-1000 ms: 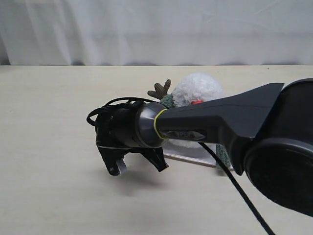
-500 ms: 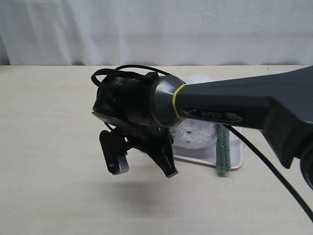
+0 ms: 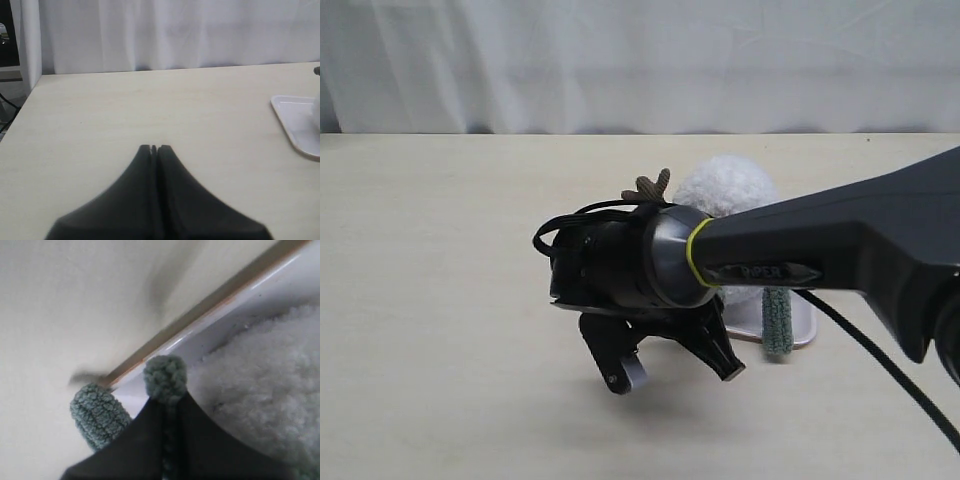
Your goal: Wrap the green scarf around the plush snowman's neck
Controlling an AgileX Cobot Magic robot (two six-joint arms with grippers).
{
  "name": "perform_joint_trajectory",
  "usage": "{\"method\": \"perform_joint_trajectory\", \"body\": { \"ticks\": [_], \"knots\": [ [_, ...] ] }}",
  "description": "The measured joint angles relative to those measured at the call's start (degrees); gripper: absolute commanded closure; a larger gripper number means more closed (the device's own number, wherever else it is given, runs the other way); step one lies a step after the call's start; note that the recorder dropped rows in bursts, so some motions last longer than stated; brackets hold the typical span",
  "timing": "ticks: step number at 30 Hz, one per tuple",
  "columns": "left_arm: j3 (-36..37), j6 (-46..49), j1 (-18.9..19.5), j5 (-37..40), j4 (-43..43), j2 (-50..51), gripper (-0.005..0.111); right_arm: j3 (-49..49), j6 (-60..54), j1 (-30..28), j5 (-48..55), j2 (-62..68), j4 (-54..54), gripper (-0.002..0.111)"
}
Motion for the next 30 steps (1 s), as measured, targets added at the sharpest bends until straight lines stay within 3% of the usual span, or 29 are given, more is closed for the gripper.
{"method": "perform_joint_trajectory", "body": {
  "ticks": [18, 21, 28, 30],
  "knots": [
    [0.0, 0.0, 0.0, 0.0, 0.0, 0.0, 0.107, 0.4, 7.4, 0.0, 0.0, 0.0, 1.1, 0.103],
    [0.0, 0.0, 0.0, 0.0, 0.0, 0.0, 0.107, 0.4, 7.5, 0.0, 0.0, 0.0, 2.0, 0.095],
    [0.0, 0.0, 0.0, 0.0, 0.0, 0.0, 0.107, 0.4, 7.9, 0.0, 0.0, 0.0, 2.0, 0.056],
    [0.0, 0.0, 0.0, 0.0, 0.0, 0.0, 0.107, 0.4, 7.9, 0.0, 0.0, 0.0, 2.2, 0.05]
  ]
}}
